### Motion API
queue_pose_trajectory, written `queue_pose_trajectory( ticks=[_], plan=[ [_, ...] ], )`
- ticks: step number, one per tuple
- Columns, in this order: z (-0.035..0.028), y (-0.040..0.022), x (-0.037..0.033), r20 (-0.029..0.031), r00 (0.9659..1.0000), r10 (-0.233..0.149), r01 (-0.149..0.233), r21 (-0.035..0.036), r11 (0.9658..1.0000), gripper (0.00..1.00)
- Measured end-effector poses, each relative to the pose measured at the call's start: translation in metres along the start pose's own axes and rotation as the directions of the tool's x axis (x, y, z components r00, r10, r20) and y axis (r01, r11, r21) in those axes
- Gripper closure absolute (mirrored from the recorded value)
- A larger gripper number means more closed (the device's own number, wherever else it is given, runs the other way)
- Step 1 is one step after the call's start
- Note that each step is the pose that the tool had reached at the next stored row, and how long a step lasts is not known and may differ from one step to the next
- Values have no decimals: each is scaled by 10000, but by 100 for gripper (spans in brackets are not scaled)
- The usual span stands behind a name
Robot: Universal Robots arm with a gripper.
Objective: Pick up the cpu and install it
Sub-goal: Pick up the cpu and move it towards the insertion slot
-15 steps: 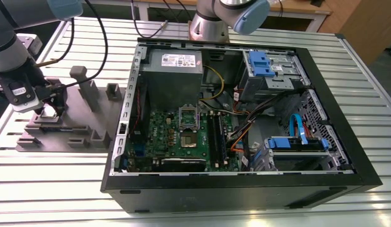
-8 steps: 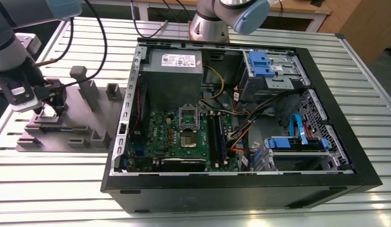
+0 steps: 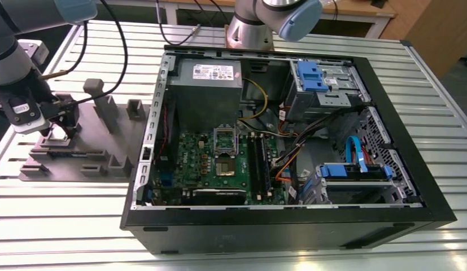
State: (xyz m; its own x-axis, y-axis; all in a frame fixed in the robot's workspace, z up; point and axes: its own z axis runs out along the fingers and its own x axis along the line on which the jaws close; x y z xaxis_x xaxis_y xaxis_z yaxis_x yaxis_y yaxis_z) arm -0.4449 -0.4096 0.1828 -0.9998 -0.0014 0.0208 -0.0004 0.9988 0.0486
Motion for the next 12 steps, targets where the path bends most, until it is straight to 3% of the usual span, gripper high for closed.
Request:
queue_pose_trajectory(
  ticks=[12],
  plan=[
    [4,0,0,26,10000,-2,2,0,10000,44]
  ],
)
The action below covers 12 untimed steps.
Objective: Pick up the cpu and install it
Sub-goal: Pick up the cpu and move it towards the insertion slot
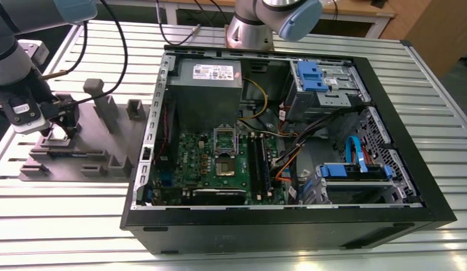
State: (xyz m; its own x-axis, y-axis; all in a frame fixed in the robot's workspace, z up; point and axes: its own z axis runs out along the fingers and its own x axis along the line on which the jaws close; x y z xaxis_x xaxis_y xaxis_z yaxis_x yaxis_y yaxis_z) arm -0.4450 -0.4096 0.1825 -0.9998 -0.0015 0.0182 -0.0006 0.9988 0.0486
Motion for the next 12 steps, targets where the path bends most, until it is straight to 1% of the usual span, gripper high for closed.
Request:
queue_pose_trajectory(
  ticks=[5,6,12],
  plan=[
    [0,0,0,1,10000,0,0,0,10000,45],
    [0,0,0,1,10000,0,0,2,10000,52],
    [0,0,0,1,10000,0,0,12,10000,53]
  ],
)
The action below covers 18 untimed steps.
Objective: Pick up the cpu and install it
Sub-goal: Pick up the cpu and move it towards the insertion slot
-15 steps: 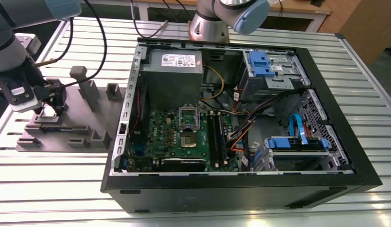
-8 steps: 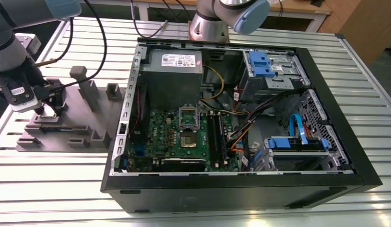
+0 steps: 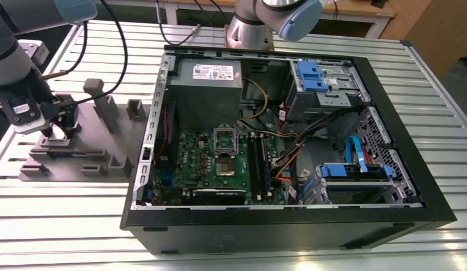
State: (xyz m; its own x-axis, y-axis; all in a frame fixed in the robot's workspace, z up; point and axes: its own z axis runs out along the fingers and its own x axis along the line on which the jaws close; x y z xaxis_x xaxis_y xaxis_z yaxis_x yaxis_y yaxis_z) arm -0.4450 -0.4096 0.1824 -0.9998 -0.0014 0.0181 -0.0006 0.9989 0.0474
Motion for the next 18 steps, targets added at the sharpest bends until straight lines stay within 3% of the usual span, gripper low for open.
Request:
queue_pose_trajectory(
  ticks=[18],
  plan=[
    [-56,3,1,0,10000,0,0,-23,10000,53]
  ],
)
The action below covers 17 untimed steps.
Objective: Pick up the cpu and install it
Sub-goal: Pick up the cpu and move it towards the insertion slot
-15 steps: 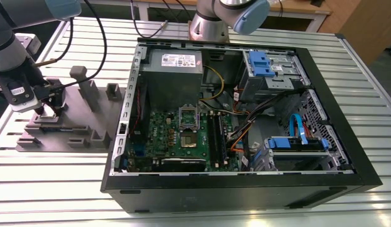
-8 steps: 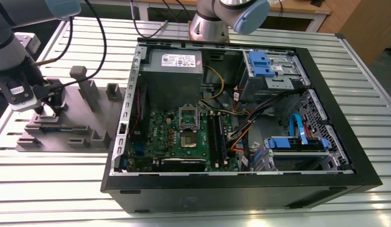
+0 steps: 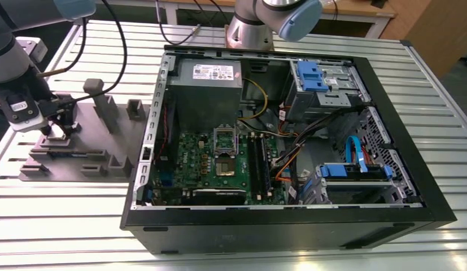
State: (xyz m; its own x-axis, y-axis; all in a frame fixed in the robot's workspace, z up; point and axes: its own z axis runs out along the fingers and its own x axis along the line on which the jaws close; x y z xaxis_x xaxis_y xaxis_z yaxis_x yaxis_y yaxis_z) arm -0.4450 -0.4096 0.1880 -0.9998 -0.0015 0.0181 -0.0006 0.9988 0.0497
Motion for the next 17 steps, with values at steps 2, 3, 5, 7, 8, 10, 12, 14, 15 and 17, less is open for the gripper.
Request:
queue_pose_trajectory(
  ticks=[2,3,5,7,8,10,12,14,15,17],
  plan=[
    [-2,0,0,0,10000,1,-1,-2,10000,53],
    [-2,0,0,0,10000,0,0,-2,10000,53],
    [-2,0,0,0,10000,1,-1,-2,10000,53],
    [-3,0,0,0,10000,0,0,-2,10000,53],
    [-3,0,0,0,10000,0,0,-2,10000,53],
    [-3,0,0,0,10000,0,0,-2,10000,53],
    [-4,0,0,0,10000,0,0,-2,10000,53],
    [-5,0,0,0,10000,1,-1,-2,10000,53],
    [-5,0,0,0,10000,0,0,-2,10000,53],
    [-9,0,0,0,10000,1,-1,-2,10000,53]
  ],
)
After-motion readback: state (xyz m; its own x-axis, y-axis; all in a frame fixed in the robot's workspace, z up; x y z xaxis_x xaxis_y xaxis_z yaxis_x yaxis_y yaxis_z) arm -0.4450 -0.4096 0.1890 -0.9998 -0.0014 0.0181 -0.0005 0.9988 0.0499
